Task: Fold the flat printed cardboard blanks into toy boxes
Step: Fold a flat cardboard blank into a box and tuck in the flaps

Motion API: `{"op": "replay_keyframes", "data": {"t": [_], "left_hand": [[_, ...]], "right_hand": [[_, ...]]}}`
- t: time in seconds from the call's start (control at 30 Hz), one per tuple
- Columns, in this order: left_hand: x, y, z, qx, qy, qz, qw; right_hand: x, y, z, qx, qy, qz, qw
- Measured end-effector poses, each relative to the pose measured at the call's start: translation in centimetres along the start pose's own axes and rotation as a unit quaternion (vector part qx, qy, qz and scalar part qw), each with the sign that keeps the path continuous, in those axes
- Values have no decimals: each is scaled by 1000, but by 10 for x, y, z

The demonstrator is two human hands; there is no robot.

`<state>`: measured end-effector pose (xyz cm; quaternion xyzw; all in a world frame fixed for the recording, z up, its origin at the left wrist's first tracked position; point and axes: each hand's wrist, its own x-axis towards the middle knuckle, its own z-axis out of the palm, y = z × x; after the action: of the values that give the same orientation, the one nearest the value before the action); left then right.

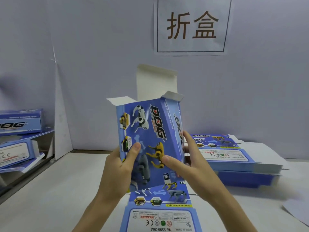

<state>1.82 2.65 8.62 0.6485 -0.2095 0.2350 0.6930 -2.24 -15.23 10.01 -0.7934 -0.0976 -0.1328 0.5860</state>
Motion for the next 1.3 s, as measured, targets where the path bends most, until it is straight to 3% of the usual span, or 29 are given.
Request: {"op": "replay_keyframes", "data": {"t": [0.13, 0.27, 0.4, 0.57, 0.67, 0.83, 0.93, 1.03, 1.13, 1.2, 1.27, 1.3], "left_hand": [[1, 0, -1, -3, -23, -15, 1000], [0, 1, 1, 11, -7, 9, 1000], [2, 4, -10, 34, -114, 25, 993], [9, -7, -32, 250, -133, 11, 959], [10, -12, -30, 198, -173, 26, 964], [19, -19, -40, 47, -266, -130, 954], [25, -20, -72, 51, -305, -148, 939], [34, -17, -103, -67, -218, -200, 953], [71, -9, -138, -210, -2, -219, 953], [102, 4, -156, -330, 120, -163, 922], [124, 17, -156, -370, 133, -152, 907], [129, 15, -147, -326, 122, -162, 923]], "right_hand": [[-2, -1, 0, 51, -17, -9, 999], [-2, 1, 2, -17, 6, 5, 1000], [-1, 4, -2, 23, -41, 9, 999], [-2, 5, -21, -11, -52, -26, 998], [-4, 4, -24, 19, -42, -55, 997], [5, 13, -7, 73, -6, -23, 997], [8, 14, 8, 109, 9, -4, 994], [8, 16, 19, 134, -13, 1, 991], [9, 17, 23, 152, -23, -5, 988], [11, 14, 25, 176, -25, 6, 984], [14, 13, 26, 196, -25, 29, 980], [14, 13, 26, 197, -28, 36, 979]]}}
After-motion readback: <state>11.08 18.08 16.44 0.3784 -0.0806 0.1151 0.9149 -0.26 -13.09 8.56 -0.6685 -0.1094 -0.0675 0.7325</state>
